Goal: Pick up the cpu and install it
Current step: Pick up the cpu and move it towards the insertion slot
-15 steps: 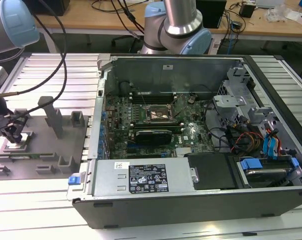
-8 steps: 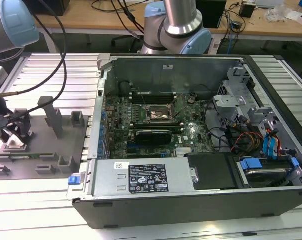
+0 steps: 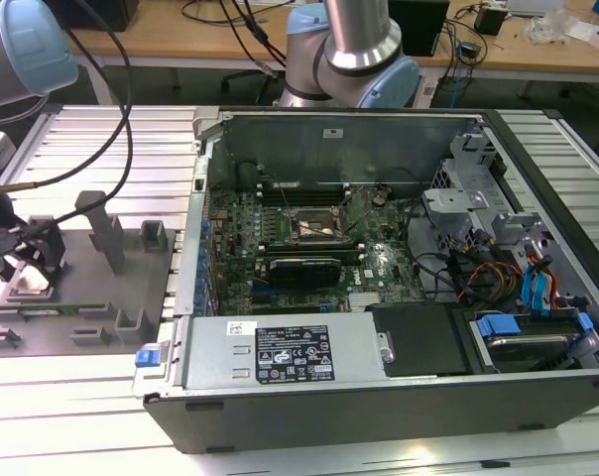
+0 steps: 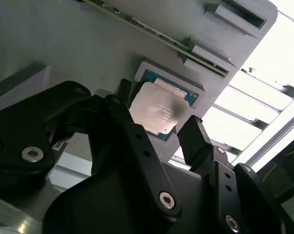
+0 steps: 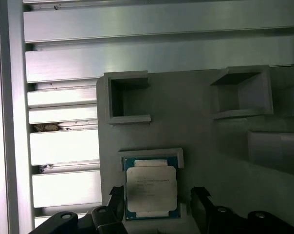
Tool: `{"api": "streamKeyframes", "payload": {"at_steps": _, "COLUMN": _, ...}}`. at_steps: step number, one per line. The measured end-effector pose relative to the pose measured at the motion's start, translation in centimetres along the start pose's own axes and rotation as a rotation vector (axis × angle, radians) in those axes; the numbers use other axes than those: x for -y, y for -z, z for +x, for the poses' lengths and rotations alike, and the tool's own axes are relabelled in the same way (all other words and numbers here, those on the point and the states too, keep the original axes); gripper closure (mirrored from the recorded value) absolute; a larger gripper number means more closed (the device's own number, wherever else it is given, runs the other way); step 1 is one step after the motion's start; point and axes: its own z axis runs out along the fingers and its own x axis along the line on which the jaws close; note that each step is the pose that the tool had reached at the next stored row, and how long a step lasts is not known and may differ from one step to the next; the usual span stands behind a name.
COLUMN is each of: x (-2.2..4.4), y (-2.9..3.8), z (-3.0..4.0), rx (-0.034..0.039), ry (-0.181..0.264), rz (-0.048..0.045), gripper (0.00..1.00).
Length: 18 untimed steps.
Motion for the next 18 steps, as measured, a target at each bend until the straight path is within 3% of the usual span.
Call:
{"api": "streamKeyframes", "payload": {"at_steps": 4, "x": -0.16, "y": -0.32, "z": 0.14, "rx": 0.0069, "ry": 0.012, "rz": -0.0009, "gripper": 0.34}}
{"api": "streamKeyframes", "payload": {"at_steps": 9, "x": -0.25, "y": -0.99, "z": 0.88, "rx": 0.0169, "ry": 0.029, "rz": -0.0024, "gripper": 0.34}}
{"api": "streamKeyframes", "payload": {"at_steps": 18, "x": -0.37, "y": -1.52, "z": 0.92, "rx": 0.0163, "ry": 0.053, "rz": -0.0026, "gripper": 0.34}}
